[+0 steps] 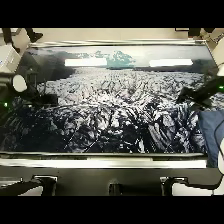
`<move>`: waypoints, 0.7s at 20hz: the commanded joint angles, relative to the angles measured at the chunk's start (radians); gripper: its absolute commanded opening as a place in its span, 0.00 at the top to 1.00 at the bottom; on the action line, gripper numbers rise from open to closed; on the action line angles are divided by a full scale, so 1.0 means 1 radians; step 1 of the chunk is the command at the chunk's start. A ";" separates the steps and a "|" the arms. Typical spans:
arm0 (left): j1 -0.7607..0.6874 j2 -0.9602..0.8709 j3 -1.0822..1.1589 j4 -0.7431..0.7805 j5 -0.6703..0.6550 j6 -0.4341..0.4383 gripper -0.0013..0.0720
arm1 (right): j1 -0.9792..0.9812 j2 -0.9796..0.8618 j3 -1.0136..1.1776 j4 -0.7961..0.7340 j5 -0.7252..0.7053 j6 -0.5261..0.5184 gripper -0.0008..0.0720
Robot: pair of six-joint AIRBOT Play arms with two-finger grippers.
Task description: Fold the clothes and pants, and hang the long-sleeved shirts on hangers.
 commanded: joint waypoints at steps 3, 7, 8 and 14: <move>0.000 0.047 -0.109 -0.010 0.070 -0.025 0.02 | 0.114 -0.001 -0.022 -0.011 -0.034 0.006 0.03; 0.000 0.047 -0.109 -0.010 0.070 -0.025 0.02 | 0.113 -0.001 -0.022 -0.008 -0.034 0.006 0.03; 0.000 0.047 -0.109 -0.010 0.070 -0.025 0.02 | 0.113 -0.001 -0.021 -0.008 -0.034 0.006 0.03; 0.000 0.047 -0.109 -0.010 0.070 -0.025 0.02 | 0.113 -0.001 -0.022 -0.008 -0.034 0.006 0.03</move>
